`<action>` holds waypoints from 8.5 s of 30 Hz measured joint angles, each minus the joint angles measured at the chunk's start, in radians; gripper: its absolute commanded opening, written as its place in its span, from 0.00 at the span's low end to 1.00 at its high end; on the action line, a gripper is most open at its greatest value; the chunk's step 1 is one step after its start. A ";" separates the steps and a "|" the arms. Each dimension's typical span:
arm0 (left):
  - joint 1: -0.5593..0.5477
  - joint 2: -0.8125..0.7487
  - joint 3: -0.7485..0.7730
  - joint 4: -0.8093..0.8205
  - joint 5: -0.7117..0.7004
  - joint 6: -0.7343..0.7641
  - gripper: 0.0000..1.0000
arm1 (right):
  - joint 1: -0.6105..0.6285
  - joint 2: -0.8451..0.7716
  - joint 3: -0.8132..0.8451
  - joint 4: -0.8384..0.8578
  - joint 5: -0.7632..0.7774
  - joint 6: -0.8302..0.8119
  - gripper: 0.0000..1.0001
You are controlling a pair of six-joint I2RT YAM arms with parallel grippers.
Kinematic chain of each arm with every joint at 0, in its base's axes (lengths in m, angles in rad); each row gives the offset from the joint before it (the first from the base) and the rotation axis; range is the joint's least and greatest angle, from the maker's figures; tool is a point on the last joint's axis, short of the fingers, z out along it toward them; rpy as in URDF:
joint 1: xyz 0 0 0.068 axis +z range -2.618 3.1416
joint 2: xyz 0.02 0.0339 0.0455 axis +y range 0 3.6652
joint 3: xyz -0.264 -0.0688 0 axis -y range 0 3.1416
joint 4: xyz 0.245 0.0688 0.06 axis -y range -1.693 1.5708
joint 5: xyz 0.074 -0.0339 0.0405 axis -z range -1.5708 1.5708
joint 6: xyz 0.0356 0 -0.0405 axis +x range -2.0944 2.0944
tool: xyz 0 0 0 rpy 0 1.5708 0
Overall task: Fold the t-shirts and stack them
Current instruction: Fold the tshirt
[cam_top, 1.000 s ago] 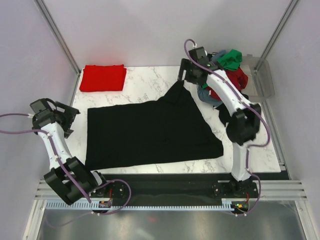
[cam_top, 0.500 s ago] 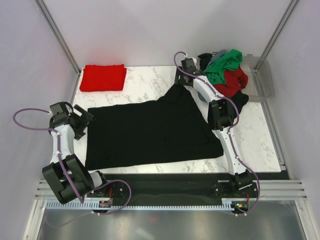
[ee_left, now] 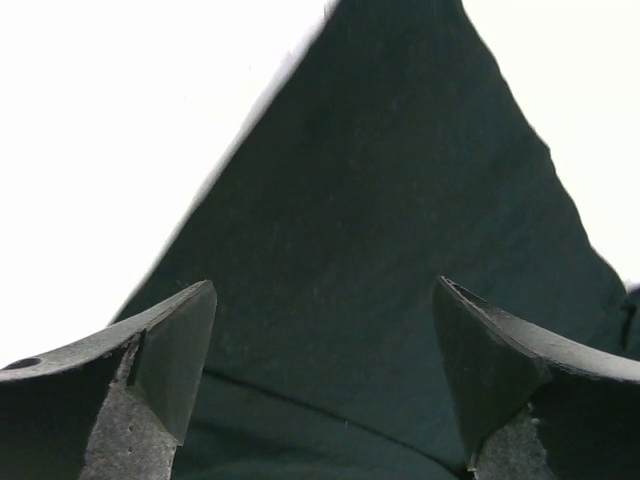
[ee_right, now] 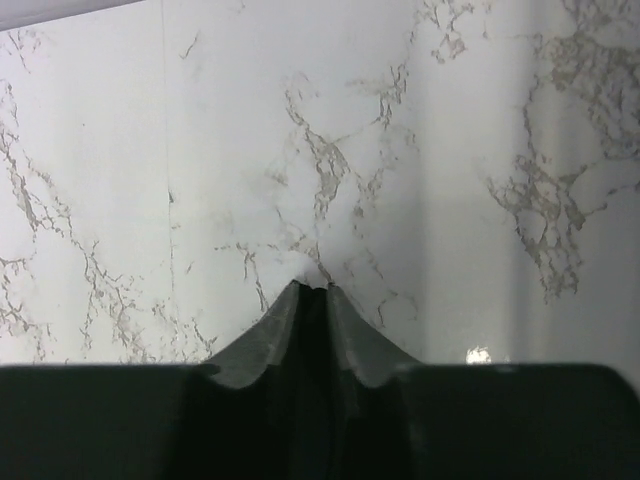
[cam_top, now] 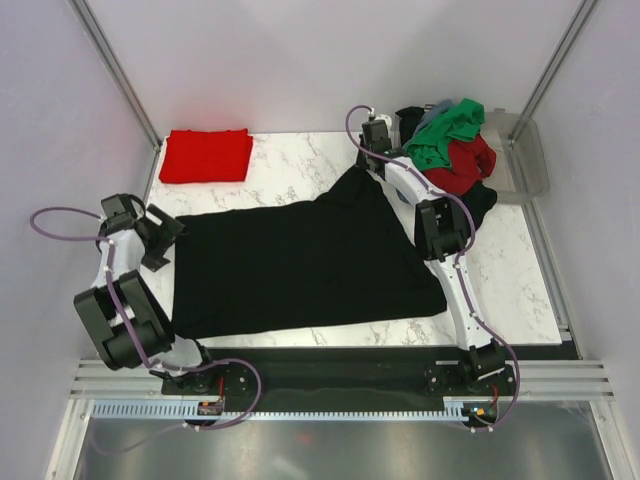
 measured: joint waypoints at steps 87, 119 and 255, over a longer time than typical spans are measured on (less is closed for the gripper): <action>-0.081 0.001 0.083 0.006 -0.150 0.071 0.02 | 0.109 -1.298 -1.241 -0.275 -0.108 0.202 0.00; 0.002 -0.260 -0.065 -0.009 -0.215 0.054 0.65 | 0.204 -1.771 -1.802 -0.339 -0.134 0.460 0.72; -1.043 -0.428 -0.523 -0.080 -0.054 -0.437 0.02 | 0.629 -1.490 -2.068 0.343 -0.278 0.712 0.00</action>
